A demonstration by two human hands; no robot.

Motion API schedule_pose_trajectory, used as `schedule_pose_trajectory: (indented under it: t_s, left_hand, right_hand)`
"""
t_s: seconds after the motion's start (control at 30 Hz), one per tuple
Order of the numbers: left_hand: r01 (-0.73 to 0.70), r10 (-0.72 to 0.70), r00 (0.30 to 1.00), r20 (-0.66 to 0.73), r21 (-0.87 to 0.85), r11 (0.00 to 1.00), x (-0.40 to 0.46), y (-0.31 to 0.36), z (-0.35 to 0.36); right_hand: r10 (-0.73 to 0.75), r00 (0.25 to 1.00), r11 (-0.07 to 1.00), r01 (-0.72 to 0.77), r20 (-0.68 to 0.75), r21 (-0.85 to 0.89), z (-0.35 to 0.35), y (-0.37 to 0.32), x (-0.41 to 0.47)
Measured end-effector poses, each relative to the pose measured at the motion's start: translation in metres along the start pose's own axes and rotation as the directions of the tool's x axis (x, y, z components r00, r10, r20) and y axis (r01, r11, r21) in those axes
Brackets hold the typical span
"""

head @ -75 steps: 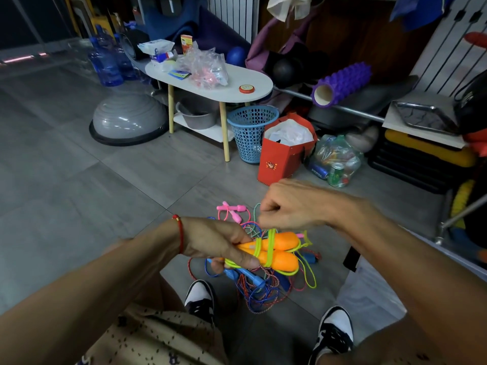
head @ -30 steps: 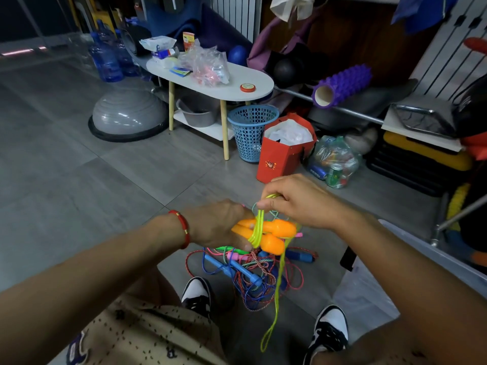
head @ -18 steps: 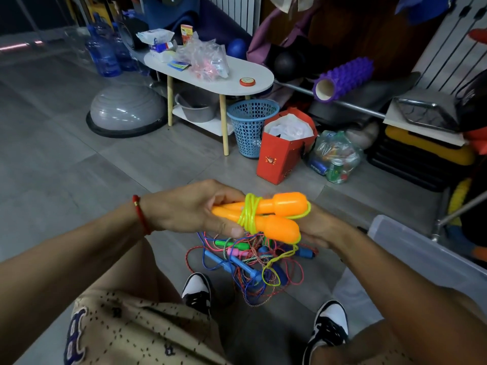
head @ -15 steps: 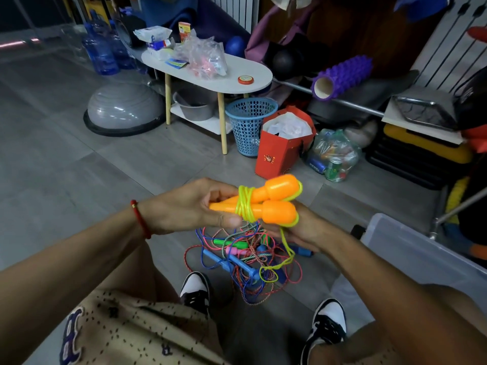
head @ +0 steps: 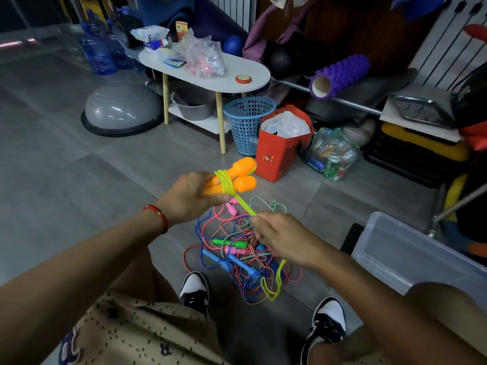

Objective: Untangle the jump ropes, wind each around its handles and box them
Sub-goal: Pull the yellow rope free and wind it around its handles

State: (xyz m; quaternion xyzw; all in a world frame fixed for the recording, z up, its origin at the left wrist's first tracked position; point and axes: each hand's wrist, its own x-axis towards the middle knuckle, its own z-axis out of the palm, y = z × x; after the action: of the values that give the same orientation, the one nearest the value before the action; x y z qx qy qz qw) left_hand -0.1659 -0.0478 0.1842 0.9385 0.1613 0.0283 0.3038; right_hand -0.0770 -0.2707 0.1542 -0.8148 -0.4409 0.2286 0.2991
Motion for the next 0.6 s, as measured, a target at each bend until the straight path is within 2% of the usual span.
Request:
schedule_pose_trajectory:
  t_s: [0.1, 0.2, 0.27, 0.37, 0.43, 0.5, 0.6]
  left_hand:
    - [-0.056, 0.058, 0.998, -0.022, 0.109, 0.992, 0.001, -0.002, 0.005]
    - [-0.108, 0.106, 0.994, 0.02, 0.182, 0.977, 0.001, 0.003, 0.002]
    - [-0.132, 0.126, 0.991, 0.04, 0.321, 0.938, 0.004, 0.012, 0.002]
    - [-0.137, 0.111, 0.99, 0.083, 0.507, 0.851, 0.013, 0.019, 0.0]
    - [-0.14, 0.081, 0.988, 0.132, 0.536, 0.833, 0.016, 0.024, -0.004]
    - [-0.163, 0.063, 0.978, 0.199, 0.54, 0.826, 0.014, 0.025, -0.006]
    - [-0.198, 0.048, 0.96, 0.276, 0.547, 0.813, 0.011, 0.031, -0.009]
  right_hand:
    - [-0.084, 0.993, 0.987, 0.07, -0.085, -0.148, -0.013, -0.014, -0.004]
    - [0.008, 0.987, 0.995, -0.024, -0.159, -0.102, -0.032, -0.02, -0.003]
    - [0.016, 0.986, 0.99, -0.039, -0.167, -0.136, -0.037, -0.026, -0.003]
    - [-0.076, 0.973, 0.949, 0.004, -0.216, -0.316, -0.042, -0.036, -0.005]
    - [-0.143, 0.97, 0.899, 0.044, -0.196, -0.437, -0.048, -0.039, -0.007]
    - [-0.245, 0.96, 0.794, 0.119, -0.135, -0.597, -0.055, -0.039, -0.01]
    - [-0.384, 0.921, 0.65, 0.222, -0.062, -0.727, -0.067, -0.042, -0.012]
